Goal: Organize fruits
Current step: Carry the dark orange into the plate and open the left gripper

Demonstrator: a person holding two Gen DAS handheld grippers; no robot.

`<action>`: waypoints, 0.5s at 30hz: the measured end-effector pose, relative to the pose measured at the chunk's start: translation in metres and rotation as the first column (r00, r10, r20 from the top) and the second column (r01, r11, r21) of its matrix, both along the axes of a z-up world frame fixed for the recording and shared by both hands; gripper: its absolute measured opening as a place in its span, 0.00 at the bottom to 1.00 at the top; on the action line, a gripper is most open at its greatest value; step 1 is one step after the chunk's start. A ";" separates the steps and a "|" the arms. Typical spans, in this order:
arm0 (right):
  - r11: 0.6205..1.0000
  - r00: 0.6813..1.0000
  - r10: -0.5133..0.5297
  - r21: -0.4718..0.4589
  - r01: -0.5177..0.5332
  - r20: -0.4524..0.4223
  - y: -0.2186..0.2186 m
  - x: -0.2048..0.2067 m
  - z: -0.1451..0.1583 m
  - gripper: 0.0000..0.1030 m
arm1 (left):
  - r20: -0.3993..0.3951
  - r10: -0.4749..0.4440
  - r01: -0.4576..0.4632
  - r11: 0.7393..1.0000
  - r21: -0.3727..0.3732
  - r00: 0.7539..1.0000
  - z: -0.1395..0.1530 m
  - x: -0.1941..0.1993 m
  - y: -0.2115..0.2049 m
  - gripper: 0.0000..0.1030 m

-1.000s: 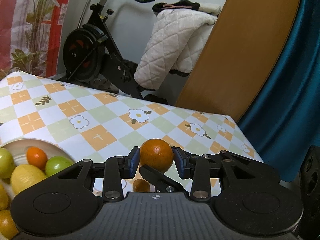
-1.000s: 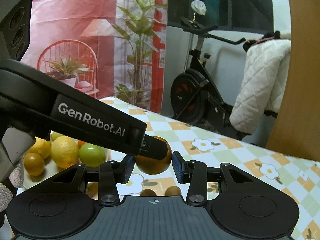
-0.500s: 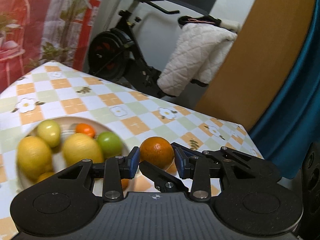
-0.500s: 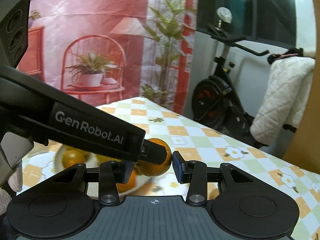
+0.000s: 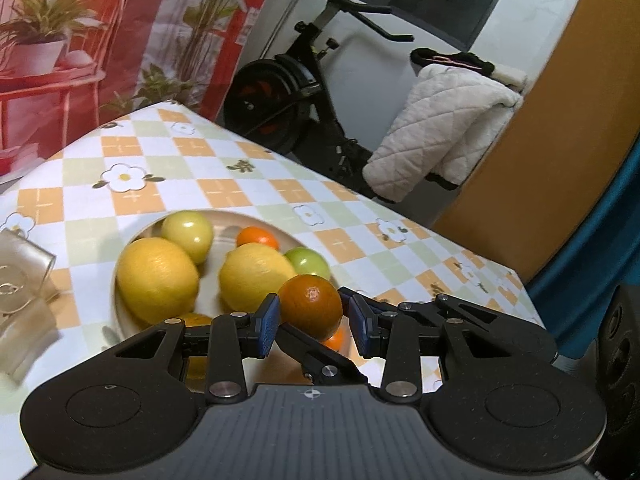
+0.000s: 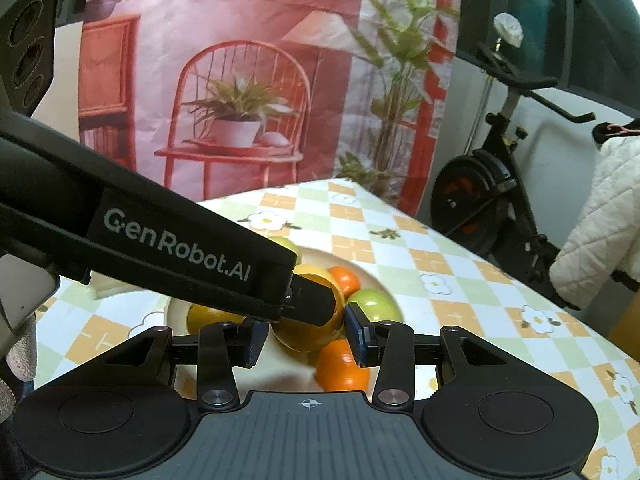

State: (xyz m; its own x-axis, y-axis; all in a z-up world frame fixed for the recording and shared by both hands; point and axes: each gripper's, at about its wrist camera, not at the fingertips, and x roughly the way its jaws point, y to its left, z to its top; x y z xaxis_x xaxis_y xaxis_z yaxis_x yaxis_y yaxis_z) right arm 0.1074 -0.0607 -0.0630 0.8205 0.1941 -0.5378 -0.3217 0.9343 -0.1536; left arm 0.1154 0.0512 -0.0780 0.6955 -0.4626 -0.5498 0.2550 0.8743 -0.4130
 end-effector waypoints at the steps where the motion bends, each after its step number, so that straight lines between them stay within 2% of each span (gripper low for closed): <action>1: 1.000 1.000 0.004 -0.002 -0.004 -0.006 0.002 0.001 -0.001 0.37 | -0.002 0.005 -0.005 1.000 0.003 1.000 -0.001 -0.001 0.001 0.39; 12: 0.999 0.998 0.032 -0.009 -0.032 -0.061 0.013 0.017 -0.016 0.36 | 0.000 0.044 -0.043 0.998 0.049 0.999 -0.007 0.000 0.008 0.39; 15: 0.998 0.995 0.058 -0.010 -0.059 -0.077 0.018 0.021 -0.022 0.30 | -0.004 0.033 -0.032 0.999 0.029 0.999 -0.009 0.002 0.009 0.37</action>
State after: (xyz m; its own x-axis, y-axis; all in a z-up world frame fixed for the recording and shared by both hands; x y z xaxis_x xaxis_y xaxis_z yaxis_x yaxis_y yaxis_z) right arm 0.1281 -0.0423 -0.0850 0.7640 0.2336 -0.6014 -0.3870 0.9118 -0.1373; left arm 0.1176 0.0606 -0.0867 0.7076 -0.4239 -0.5654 0.2247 0.8935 -0.3887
